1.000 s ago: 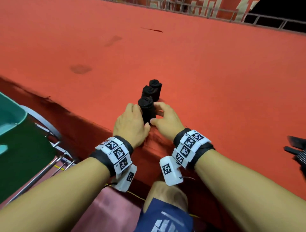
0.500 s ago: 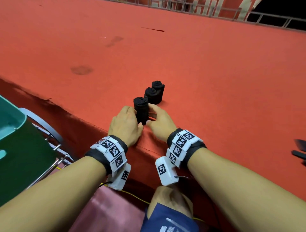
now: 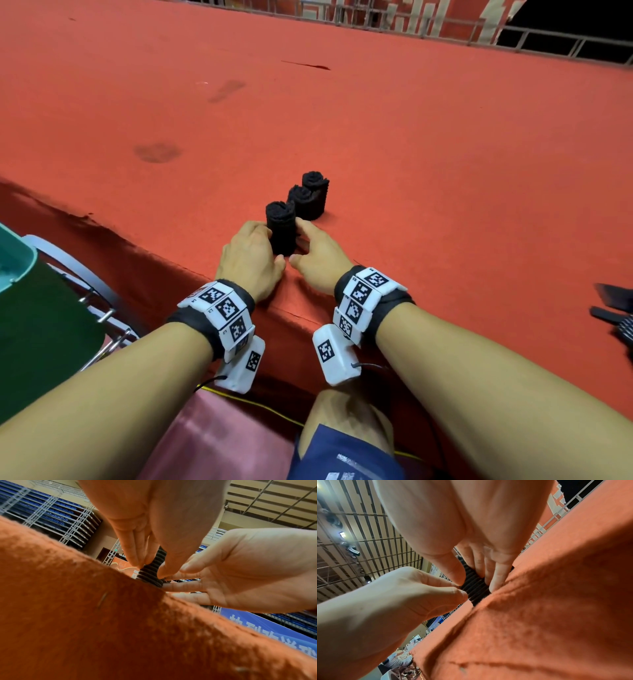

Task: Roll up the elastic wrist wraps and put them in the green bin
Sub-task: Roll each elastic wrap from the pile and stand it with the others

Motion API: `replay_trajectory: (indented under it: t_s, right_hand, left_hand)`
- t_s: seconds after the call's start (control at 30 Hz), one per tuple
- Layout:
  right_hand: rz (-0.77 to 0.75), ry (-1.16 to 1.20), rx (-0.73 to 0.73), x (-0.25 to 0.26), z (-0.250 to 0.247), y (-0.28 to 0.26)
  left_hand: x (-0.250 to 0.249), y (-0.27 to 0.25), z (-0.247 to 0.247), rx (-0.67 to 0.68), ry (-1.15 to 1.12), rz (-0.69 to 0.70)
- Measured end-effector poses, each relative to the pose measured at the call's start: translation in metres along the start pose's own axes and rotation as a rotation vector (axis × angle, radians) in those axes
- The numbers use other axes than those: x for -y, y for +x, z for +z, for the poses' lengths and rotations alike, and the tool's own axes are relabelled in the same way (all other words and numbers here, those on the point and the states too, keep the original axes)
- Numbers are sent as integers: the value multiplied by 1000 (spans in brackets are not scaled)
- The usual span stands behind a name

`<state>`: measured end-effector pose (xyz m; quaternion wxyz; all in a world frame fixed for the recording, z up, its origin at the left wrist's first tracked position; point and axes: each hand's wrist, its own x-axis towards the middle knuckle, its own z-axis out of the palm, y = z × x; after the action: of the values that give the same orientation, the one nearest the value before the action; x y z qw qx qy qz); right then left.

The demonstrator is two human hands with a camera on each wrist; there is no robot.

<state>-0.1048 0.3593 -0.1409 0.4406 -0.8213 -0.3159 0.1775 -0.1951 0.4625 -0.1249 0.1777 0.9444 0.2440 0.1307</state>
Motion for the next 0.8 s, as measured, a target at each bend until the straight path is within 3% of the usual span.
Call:
replay_trajectory:
  t_s: [0.2, 0.37, 0.6, 0.8]
  right_hand:
    - [35, -60, -38, 11, -16, -9]
    - [22, -174, -61, 20, -30, -18]
    - [-25, -377, -95, 19, -84, -63]
    - [84, -553, -194, -17, -172, -138]
  left_hand:
    - [-6, -5, -5, -55, -34, -63]
    - [-23, -11, -24, 3, 151, -87]
    - [-81, -24, -37, 72, 269, 107]
    - [-170, -39, -13, 116, 268, 296]
